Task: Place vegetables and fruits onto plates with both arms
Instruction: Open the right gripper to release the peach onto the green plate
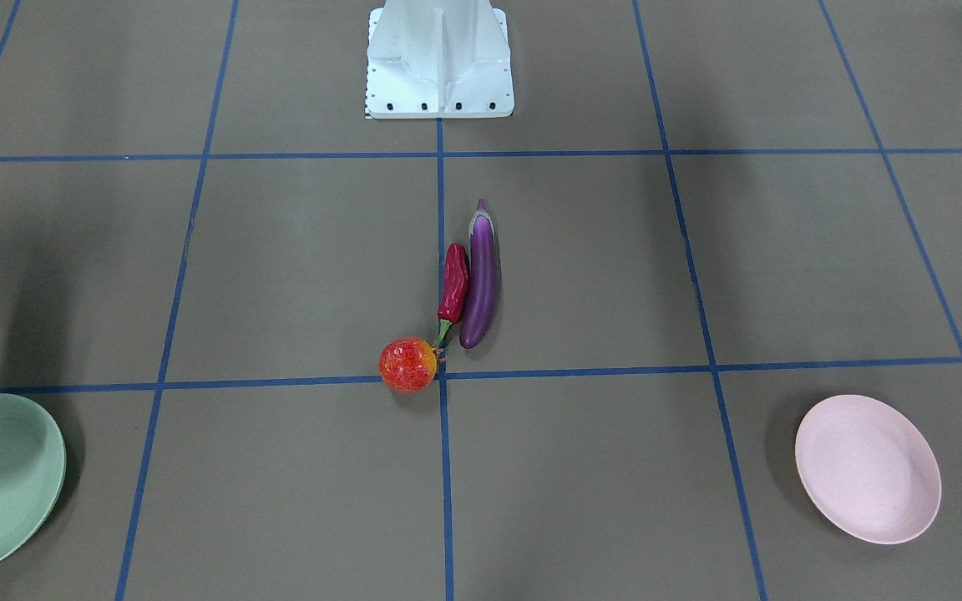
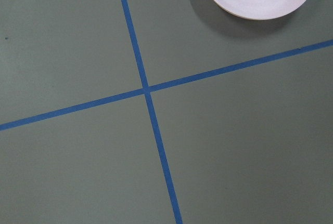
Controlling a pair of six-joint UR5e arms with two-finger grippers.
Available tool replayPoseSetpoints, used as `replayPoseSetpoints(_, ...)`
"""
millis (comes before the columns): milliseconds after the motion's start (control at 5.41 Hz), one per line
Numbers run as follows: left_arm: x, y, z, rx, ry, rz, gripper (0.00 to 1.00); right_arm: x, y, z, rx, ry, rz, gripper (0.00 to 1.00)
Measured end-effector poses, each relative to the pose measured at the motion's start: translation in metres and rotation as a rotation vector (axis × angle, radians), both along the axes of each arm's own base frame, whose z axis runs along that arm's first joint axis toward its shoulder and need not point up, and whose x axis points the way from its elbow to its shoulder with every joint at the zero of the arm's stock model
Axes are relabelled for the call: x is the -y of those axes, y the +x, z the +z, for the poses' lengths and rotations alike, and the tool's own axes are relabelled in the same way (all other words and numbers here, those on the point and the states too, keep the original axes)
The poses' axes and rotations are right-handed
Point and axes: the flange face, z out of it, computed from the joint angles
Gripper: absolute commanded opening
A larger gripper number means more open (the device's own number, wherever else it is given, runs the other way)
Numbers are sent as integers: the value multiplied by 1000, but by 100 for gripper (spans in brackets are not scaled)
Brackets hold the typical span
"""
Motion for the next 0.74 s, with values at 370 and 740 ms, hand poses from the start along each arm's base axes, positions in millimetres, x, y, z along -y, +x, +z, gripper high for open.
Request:
replayPoseSetpoints(370,0,0,0,0,2,0,100,-9,-14,-76,64,-32,114,100)
replayPoseSetpoints(740,0,0,-1,0,5,1,100,-52,-133,-195,131,-174,283,100)
